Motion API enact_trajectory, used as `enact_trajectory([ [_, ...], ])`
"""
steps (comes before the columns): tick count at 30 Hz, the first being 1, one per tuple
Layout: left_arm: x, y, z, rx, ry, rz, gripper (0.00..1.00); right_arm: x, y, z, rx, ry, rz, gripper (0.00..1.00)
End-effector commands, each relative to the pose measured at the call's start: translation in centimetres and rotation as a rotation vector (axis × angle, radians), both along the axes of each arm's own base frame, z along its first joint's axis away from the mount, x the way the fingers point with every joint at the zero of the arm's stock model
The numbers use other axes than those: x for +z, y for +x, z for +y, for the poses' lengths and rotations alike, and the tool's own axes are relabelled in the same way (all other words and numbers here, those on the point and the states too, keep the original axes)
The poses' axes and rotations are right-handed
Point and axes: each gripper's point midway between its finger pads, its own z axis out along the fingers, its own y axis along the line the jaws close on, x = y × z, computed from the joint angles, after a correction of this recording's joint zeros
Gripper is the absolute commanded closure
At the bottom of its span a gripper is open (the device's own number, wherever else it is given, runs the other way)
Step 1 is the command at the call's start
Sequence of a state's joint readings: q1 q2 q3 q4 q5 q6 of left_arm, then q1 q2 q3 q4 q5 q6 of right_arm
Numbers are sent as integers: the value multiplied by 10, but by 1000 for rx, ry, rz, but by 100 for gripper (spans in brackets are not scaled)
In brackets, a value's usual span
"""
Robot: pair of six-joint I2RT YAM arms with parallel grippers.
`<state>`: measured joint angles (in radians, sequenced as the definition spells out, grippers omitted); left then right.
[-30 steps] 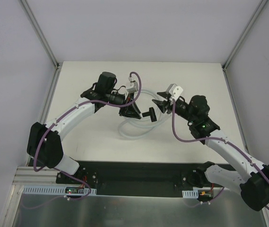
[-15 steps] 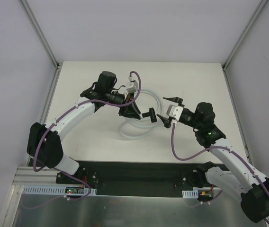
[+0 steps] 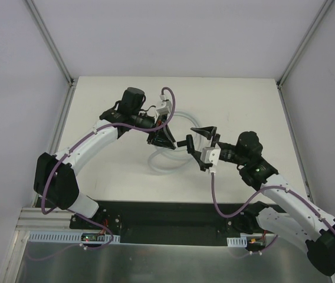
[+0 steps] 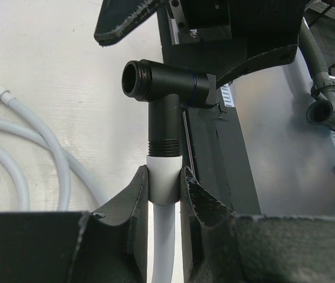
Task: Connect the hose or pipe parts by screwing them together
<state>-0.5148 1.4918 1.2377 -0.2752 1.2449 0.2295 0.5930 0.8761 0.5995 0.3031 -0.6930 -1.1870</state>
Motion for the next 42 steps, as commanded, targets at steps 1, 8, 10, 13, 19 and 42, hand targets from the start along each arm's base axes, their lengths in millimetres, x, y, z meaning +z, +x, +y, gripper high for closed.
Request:
enact_trajectory([
  [1, 20, -2, 0, -57, -68, -41, 100, 29, -6, 6, 20, 35, -145, 23],
  [8, 14, 4, -2, -30, -45, -53, 100, 37, -15, 15, 72, 80, -16, 53],
  [10, 7, 13, -2, 22, -8, -83, 100, 32, -18, 17, 70, 109, 113, 60],
  [13, -2, 27, -2, 80, 35, -137, 100, 20, -16, 20, 39, 142, 312, 72],
  [19, -11, 47, -10, 166, 115, -246, 100, 22, 0, 28, -51, 319, 612, 99],
  [42, -22, 53, -11, 268, 140, -495, 100, 31, 40, 21, -233, 742, 1644, 59],
])
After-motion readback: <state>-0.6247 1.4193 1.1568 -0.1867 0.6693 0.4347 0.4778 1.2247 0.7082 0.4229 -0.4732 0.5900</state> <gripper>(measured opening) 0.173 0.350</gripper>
